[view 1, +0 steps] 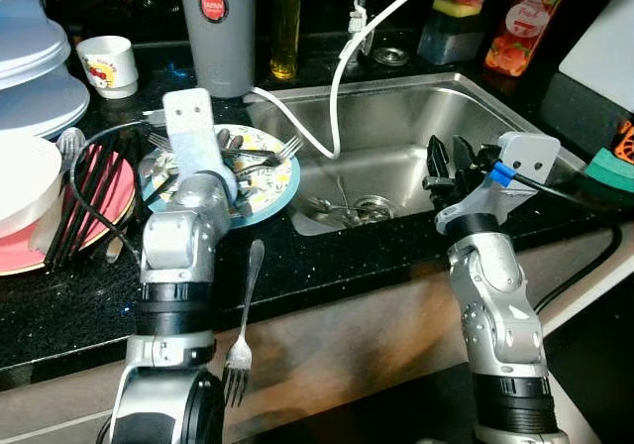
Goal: Kitchen organization
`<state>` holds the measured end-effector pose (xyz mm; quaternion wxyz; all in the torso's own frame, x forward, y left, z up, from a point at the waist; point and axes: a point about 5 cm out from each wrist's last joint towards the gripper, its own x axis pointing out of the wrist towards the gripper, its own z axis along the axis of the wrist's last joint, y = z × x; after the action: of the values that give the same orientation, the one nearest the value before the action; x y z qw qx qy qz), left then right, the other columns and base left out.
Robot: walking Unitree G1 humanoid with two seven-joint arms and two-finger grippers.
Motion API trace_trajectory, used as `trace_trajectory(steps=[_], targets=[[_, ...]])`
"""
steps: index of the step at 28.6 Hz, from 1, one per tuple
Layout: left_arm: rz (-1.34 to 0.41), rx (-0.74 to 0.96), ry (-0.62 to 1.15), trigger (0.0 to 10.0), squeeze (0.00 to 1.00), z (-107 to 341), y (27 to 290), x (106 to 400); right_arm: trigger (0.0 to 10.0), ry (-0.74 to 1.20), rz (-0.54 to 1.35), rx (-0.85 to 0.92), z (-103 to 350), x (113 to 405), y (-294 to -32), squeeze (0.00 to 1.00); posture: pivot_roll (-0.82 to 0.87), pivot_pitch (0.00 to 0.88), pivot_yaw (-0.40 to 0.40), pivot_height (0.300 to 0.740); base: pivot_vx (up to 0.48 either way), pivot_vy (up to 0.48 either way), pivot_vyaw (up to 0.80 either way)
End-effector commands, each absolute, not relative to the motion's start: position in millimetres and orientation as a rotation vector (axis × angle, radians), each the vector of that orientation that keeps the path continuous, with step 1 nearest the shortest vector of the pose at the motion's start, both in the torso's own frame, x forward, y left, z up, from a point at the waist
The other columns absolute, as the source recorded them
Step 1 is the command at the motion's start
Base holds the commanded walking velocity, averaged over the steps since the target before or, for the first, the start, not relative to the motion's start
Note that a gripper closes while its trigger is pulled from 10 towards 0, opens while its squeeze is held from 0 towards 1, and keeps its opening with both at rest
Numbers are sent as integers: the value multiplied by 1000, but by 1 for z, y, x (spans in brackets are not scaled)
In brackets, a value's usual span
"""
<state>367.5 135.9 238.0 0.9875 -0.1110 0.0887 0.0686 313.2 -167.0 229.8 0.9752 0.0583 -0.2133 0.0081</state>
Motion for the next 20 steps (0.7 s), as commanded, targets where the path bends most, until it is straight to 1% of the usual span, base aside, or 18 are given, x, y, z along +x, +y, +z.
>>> trace_trajectory(steps=[1,3,4,5,6,8,9,10,12,13,16,17,20], targets=[[170,-215,278,0,0,215,143,369,10000,-412,2,124,226,313,-170,0,21,101,-35,740,0,0,0],[181,-209,250,0,0,220,145,370,10000,-412,1,124,226,313,-170,0,19,101,-31,740,0,0,0],[191,-197,212,0,0,227,147,372,10000,-412,0,124,226,313,-170,0,19,101,-31,740,0,0,0],[198,-189,138,0,0,237,149,372,10000,-411,1,124,226,313,-170,0,19,101,-31,740,0,0,0],[198,-189,138,0,0,237,149,372,10000,-411,1,124,226,313,-170,0,19,101,-31,740,0,0,0],[182,-186,5,0,0,257,148,372,10000,-411,2,124,226,313,-170,0,22,101,-36,740,0,0,0],[162,-197,-78,10000,0,271,147,370,10000,-411,4,124,226,314,-169,0,24,101,-40,740,0,0,0],[162,-197,-78,10000,0,271,147,370,10000,-411,4,124,226,314,-169,0,24,101,-40,740,0,0,0],[142,-195,-205,10000,0,294,147,366,10000,-411,9,124,226,314,-168,0,24,101,-40,740,0,0,0],[142,-195,-205,10000,0,294,147,366,10000,-411,9,124,226,314,-168,0,24,101,-40,740,0,0,0],[140,-172,-334,10000,0,316,149,360,10000,-411,11,123,226,314,-168,0,24,100,-42,740,0,0,0],[140,-172,-334,10000,0,316,149,360,10000,-411,11,123,226,314,-168,0,24,100,-42,740,0,0,0],[122,-96,-463,10000,0,335,148,356,10000,-411,12,121,227,314,-168,0,20,96,-45,740,0,0,0]])
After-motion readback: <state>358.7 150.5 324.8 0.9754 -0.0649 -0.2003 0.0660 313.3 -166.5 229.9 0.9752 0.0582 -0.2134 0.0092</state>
